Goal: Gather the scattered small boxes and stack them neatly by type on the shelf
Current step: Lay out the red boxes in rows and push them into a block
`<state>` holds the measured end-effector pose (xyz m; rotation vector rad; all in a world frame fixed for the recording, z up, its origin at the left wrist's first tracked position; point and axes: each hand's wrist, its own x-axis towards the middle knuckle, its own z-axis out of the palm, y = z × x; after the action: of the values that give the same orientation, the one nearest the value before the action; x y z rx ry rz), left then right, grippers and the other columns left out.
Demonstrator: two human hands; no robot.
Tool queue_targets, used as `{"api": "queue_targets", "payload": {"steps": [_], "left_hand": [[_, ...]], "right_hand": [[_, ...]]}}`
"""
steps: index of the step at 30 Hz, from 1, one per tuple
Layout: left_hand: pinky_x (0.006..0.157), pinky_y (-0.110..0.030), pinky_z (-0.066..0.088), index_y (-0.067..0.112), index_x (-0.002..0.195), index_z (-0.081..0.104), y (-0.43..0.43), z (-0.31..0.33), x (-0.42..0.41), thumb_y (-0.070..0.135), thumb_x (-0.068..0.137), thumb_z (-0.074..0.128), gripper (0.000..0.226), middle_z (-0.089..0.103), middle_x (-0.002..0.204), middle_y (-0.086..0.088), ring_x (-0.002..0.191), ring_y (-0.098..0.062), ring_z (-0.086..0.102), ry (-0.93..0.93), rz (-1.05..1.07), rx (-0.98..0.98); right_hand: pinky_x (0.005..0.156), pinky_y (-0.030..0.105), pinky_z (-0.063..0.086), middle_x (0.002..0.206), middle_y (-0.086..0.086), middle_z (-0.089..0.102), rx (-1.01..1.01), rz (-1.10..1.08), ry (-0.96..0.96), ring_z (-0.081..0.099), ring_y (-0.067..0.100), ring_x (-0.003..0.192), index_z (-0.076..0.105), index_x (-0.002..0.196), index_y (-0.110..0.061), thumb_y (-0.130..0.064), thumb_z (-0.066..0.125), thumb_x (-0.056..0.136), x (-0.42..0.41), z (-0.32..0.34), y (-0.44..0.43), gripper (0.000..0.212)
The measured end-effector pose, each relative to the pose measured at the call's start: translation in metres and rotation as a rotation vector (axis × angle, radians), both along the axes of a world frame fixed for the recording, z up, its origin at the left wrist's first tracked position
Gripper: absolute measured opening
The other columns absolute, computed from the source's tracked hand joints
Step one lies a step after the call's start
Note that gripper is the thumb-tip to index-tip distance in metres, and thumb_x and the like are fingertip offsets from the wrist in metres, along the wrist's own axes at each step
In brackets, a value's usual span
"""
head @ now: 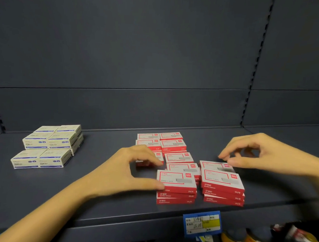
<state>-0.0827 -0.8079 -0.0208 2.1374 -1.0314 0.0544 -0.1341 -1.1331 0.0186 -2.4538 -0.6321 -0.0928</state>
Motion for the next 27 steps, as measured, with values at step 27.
{"api": "queue_targets", "payload": {"steps": [27], "left_hand": [[0.080, -0.010, 0.039, 0.048, 0.091, 0.062, 0.023, -0.013, 0.047, 0.039, 0.074, 0.070, 0.021, 0.063, 0.096, 0.012, 0.093, 0.000, 0.055, -0.063, 0.248, 0.068]], "right_hand": [[0.068, 0.028, 0.051, 0.083, -0.017, 0.063, -0.093, -0.095, -0.116, 0.059, 0.012, 0.075, 0.067, 0.091, -0.035, -0.065, 0.060, 0.055, 0.038, 0.005, 0.035, 0.048]]}}
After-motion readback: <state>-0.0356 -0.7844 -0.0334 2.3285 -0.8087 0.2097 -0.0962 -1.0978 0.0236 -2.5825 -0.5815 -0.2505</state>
